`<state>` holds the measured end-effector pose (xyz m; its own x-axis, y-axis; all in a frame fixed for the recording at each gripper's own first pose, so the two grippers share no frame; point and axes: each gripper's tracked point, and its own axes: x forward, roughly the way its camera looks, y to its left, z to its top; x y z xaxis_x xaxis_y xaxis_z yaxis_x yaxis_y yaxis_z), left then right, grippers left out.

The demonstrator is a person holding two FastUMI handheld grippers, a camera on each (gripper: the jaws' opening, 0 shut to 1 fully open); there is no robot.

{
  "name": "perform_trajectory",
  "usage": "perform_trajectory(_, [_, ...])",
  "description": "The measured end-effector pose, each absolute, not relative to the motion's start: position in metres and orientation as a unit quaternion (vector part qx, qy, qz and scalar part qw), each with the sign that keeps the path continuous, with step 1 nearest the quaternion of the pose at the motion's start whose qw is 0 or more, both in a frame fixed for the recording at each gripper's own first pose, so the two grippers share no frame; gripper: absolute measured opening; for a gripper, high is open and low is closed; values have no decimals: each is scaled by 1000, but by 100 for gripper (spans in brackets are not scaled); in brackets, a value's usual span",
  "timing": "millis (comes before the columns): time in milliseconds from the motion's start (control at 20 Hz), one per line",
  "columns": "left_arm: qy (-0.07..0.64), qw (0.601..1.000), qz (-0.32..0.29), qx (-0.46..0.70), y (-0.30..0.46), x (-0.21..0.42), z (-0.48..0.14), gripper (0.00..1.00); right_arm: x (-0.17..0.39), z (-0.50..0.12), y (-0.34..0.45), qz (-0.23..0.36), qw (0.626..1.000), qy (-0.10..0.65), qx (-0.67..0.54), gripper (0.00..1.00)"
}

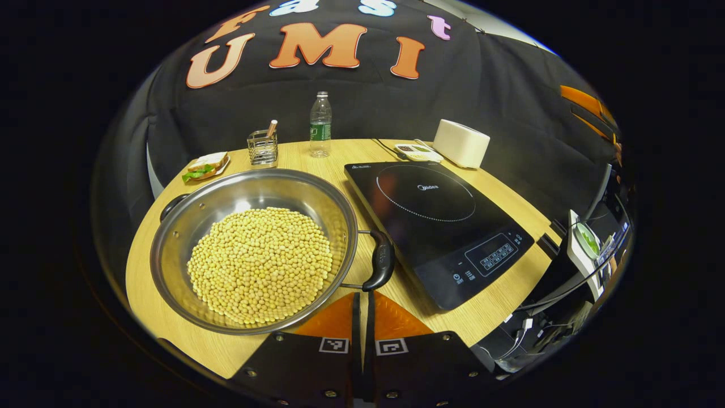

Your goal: First push the handle of the pot to place it horizontally, then grasp the pot with both hands and set it on the induction cooktop.

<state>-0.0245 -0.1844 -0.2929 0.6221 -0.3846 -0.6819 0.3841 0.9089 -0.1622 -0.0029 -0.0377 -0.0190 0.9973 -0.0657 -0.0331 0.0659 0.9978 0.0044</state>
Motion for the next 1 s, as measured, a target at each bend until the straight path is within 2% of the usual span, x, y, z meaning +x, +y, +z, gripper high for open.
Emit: perform_trajectory(1000, [379,900,-214,8,-221,34,-299,2,11,-41,-64,-57,998,35,11,94])
